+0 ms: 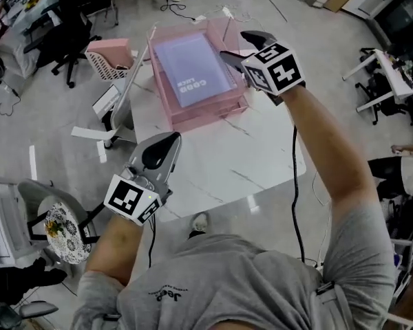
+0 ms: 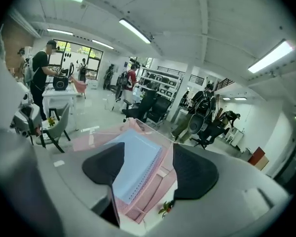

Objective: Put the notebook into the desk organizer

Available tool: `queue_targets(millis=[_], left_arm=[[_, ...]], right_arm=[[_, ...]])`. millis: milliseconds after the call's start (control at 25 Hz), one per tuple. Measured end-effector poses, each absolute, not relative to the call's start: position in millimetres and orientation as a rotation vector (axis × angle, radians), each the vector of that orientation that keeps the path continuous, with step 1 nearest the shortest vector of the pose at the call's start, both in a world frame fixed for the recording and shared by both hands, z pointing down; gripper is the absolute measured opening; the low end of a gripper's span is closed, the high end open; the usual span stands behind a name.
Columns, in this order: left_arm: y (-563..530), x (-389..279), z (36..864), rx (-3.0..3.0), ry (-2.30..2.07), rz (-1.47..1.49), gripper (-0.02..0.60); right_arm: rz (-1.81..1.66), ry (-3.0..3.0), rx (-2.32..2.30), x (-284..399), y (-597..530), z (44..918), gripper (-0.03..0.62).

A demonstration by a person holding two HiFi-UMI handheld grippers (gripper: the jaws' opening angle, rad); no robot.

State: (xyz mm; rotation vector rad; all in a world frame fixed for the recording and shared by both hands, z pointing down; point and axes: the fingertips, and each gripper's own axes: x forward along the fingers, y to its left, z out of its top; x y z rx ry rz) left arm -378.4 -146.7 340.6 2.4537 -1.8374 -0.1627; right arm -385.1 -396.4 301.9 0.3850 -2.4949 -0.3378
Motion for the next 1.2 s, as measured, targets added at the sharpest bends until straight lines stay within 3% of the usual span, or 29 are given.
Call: queue_targets(millis=[400, 880, 1200], left_arm=[[-194.8, -233.2, 308.3, 2.776, -1.385, -0.169, 0.026], [-168.1, 4.3, 315.4, 2.985, -0.721, -0.11, 0.026], [-81.3, 156.0, 314.8, 3.069, -0.403, -0.032, 0.026]], right_arm=[[-0.27, -2.633, 0.698, -168.8, -344.3, 253.0, 0.289], [-0.045, -2.501, 1.407, 165.7, -207.9, 273.3, 0.117], [0.119, -2.417, 1.684, 316.6, -54.0, 304.9, 0.056]])
